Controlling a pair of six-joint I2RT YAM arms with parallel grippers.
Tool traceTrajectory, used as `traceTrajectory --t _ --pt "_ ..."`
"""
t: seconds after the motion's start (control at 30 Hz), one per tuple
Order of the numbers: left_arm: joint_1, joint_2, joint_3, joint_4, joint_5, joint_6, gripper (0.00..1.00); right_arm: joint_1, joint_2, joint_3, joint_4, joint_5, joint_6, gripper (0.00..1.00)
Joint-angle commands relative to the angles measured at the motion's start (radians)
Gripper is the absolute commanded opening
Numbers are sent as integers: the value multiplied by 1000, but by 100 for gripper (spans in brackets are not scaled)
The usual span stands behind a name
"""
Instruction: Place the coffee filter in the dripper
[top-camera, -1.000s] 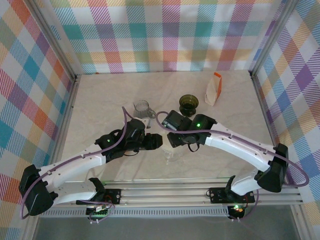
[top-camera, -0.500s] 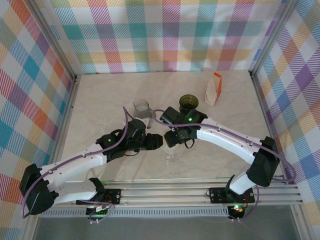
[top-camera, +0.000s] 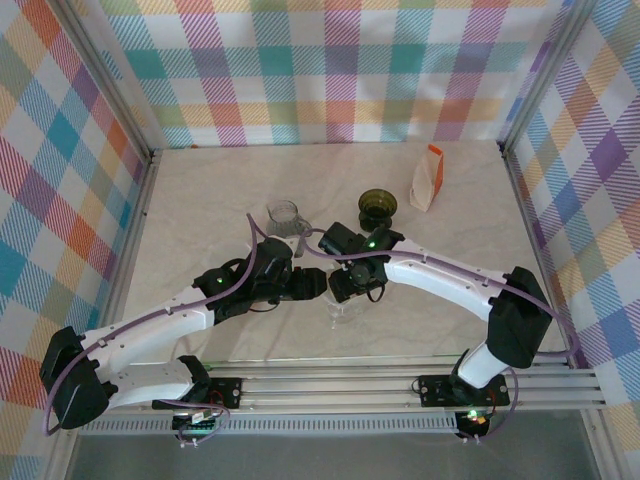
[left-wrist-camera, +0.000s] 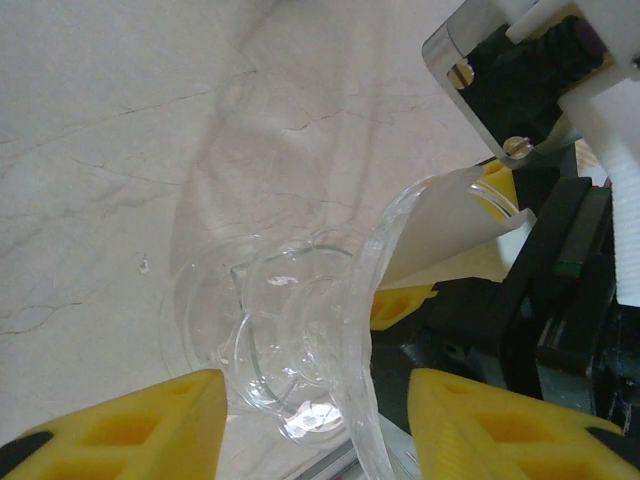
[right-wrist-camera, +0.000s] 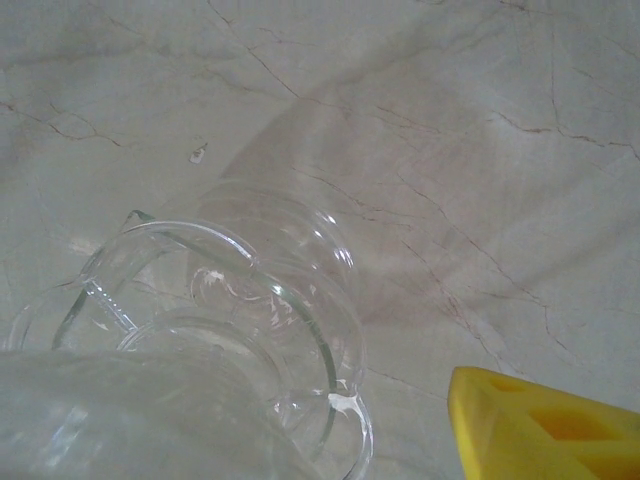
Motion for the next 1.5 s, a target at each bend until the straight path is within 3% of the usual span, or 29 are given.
traceTrajectory --t 0.0,0.3,0.43,0.87,1.47 --pt "-19 -16 -9 21 9 -18 55 -6 21 -31 33 -5 12 67" --pt "-19 -25 -11 30 -16 -18 61 -6 13 -48 43 -7 25 67" --pt "-20 6 -2 4 -25 -19 52 -4 -3 -48 51 -5 27 67" --pt "-21 24 -4 -22 -34 -22 40 -5 -101 -17 52 4 33 68" --pt "-22 30 -6 -25 -37 -29 37 -50 -238 -86 -43 131 91 68"
